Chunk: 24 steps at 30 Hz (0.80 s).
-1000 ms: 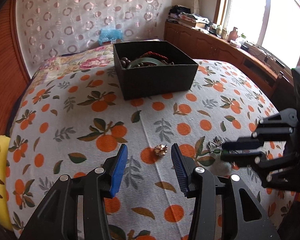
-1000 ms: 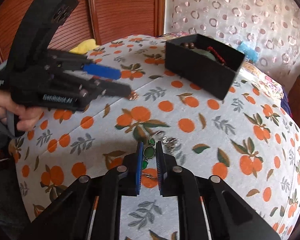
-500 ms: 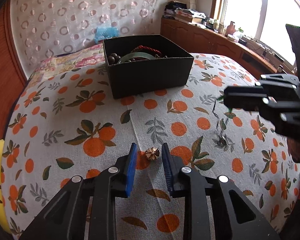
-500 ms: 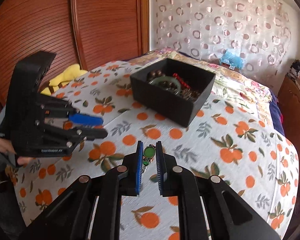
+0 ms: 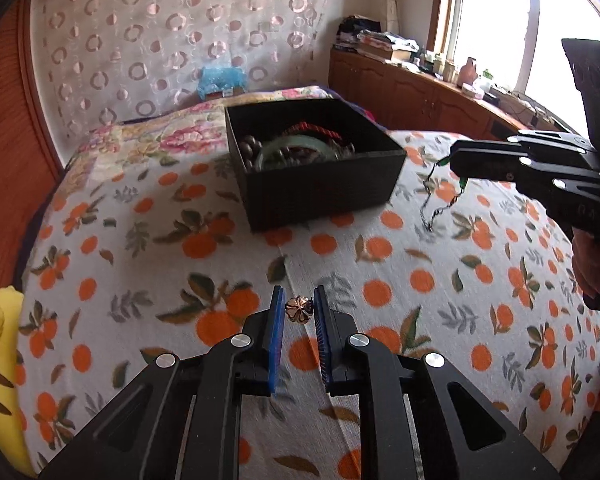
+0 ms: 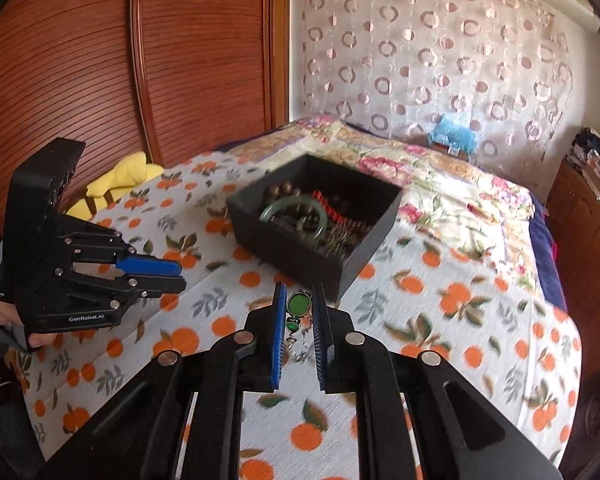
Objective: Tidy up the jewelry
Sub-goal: 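Grasp the small gold charm with the left gripper while the right gripper grasps the green bead bracelet, then lower the gold charm into the box with the left gripper while the right drops the green bracelet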
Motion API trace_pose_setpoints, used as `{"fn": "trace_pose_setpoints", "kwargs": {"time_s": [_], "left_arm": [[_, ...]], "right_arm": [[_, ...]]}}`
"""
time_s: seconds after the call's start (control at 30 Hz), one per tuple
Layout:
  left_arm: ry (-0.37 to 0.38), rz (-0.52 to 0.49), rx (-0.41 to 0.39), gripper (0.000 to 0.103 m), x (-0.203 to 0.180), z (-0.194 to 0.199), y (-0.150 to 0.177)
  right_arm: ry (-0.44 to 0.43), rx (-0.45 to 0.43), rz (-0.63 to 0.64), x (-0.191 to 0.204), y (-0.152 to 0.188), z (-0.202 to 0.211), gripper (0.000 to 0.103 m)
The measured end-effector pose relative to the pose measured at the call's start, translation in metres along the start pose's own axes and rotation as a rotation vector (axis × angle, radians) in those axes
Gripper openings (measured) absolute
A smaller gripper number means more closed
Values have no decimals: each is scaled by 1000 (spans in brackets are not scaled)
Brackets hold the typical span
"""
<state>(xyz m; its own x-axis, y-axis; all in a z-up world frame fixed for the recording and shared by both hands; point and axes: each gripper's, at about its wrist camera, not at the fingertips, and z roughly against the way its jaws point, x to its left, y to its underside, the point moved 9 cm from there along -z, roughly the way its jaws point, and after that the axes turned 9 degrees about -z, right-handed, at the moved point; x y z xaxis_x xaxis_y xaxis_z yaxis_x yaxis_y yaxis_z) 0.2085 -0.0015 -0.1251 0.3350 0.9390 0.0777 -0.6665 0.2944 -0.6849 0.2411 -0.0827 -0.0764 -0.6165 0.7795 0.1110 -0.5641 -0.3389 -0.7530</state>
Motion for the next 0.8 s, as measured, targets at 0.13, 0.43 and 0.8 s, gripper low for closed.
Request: {"fn": "trace_pose_setpoints", "kwargs": {"time_s": [0.13,0.43,0.8], "left_arm": [[-10,2,-25,14,7,3,-14],[-27,6,-77,14,23,4,-48],[-50,4,-113,14,40,7,-74]], "right_arm": [[5,-37,9,-4,-22,4,14],[6,-102,31,-7,-71,-2,14],[20,-85,2,-18,-95,-46,14]]}}
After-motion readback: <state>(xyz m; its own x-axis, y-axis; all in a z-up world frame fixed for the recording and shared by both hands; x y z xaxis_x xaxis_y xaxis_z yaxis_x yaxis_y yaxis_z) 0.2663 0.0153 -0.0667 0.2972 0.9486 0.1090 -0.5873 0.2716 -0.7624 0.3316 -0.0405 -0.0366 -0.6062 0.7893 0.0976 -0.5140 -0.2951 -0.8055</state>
